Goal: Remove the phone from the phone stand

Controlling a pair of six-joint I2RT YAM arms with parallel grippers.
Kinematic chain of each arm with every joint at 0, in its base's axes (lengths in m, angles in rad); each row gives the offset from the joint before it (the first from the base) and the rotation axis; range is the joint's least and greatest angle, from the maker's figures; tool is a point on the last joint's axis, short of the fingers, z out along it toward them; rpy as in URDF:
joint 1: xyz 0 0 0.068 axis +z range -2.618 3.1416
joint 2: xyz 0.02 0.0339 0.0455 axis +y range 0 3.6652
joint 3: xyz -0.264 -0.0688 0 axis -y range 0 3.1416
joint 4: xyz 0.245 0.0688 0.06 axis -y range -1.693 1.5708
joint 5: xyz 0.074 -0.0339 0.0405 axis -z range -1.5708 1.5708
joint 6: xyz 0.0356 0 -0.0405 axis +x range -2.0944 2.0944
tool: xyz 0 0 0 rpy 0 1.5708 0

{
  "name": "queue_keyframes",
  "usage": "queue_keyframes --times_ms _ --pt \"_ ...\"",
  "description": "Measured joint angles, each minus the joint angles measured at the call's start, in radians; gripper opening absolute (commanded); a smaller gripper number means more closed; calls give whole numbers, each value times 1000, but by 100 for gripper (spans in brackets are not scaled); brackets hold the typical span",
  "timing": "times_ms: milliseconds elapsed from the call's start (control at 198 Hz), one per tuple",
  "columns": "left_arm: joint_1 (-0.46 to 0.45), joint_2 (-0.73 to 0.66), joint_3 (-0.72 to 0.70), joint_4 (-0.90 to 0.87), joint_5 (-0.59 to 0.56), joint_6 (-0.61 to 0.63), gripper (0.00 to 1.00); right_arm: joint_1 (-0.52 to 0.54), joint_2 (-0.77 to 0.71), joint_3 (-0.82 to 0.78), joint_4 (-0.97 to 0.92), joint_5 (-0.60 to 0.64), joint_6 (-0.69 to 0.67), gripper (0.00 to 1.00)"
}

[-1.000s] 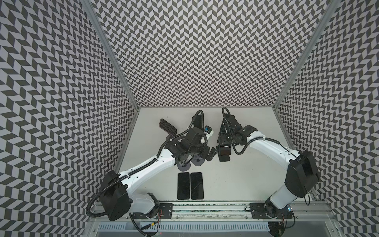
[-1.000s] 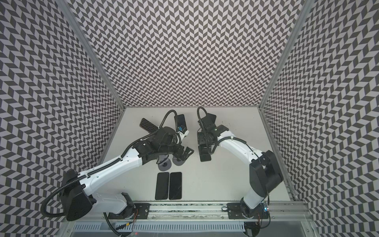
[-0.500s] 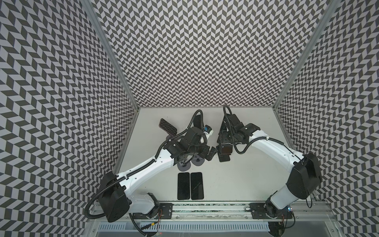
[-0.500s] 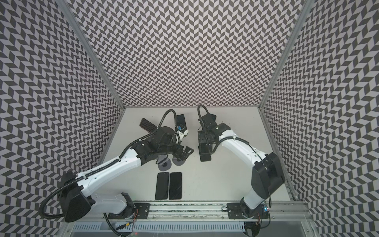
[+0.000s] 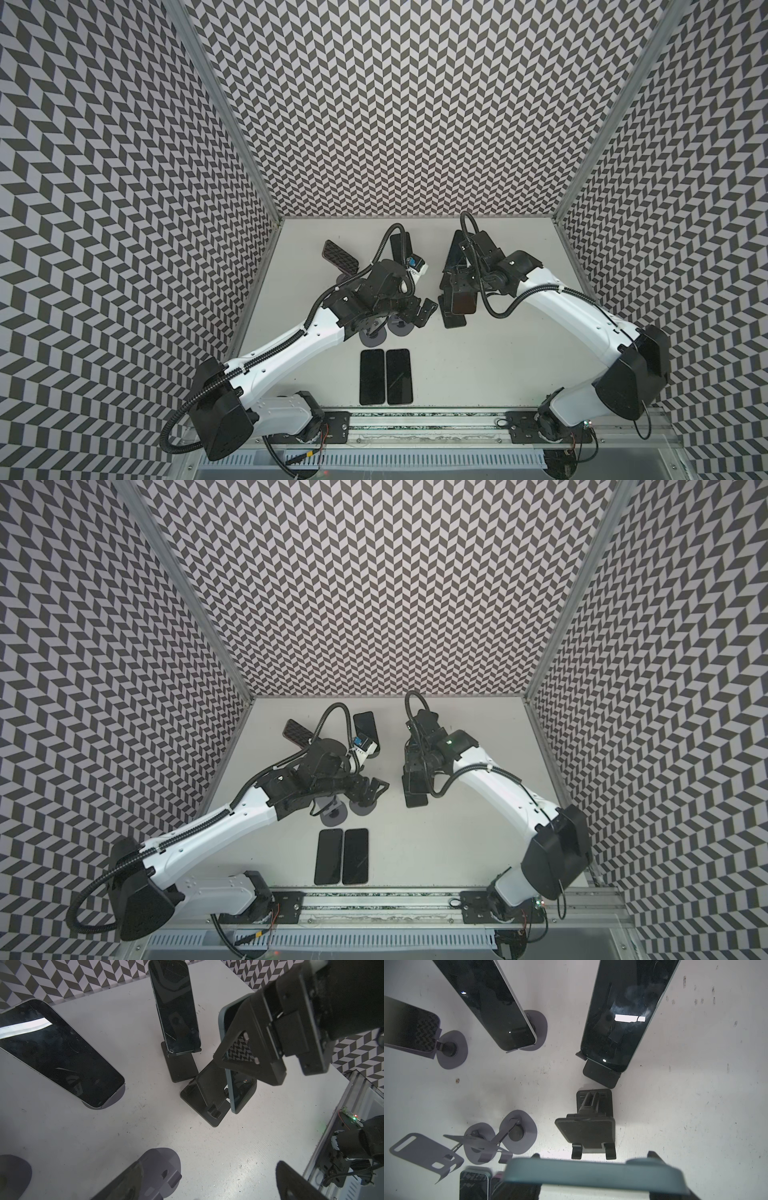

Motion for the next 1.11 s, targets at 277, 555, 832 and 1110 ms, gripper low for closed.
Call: queue_keyframes --times_ms 277,555,832,1110 --pt "0 -53 -36 -2 -5 6 100 61 -14 10 -53 -1 54 45" --pt "0 -113 -65 -6 -12 11 100 143 -14 15 -72 1 121 45" --pt "0 -211 -130 -12 -23 12 100 220 -14 23 -86 -2 185 44" --pt "0 -277 -167 -18 -50 11 100 265 -13 37 -112 -1 209 45"
